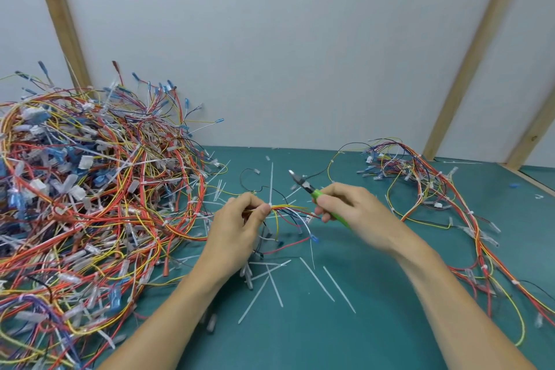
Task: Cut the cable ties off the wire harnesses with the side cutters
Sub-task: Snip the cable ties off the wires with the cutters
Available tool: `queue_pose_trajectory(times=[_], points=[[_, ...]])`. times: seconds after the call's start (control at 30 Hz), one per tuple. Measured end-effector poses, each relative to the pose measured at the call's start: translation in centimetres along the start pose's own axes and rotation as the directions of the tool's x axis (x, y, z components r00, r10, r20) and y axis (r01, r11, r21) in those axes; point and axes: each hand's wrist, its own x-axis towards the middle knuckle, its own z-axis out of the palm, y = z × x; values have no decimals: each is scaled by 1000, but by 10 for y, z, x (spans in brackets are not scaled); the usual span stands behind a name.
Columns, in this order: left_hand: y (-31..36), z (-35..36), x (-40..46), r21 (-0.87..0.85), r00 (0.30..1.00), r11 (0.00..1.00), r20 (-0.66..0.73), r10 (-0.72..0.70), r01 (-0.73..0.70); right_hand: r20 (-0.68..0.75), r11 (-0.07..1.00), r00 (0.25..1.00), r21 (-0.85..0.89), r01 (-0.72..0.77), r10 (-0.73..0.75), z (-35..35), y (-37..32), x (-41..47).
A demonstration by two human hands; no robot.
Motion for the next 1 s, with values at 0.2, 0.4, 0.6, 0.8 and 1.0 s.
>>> queue_pose_trajectory(times=[0.2,0.4,0.6,0.8,1.0], points=[[0,-2,0,53,1000,999,-20,8,-7,-103,928,983,-358,106,-152,3,1,-3],[4,-1,-2,83,999,996,-21,30,-28,-74,954,988,-281,108,-134,-5,5,-4],[6,1,-3,152,993,982,-13,114,-110,-58,963,988,-235,129,-146,-3,5,-4],[5,0,-3,156,990,979,-21,139,-134,-69,960,988,-255,117,-139,-2,5,-4],[7,1,-3,162,988,976,-29,149,-142,-68,957,985,-255,136,-158,-1,4,-5]])
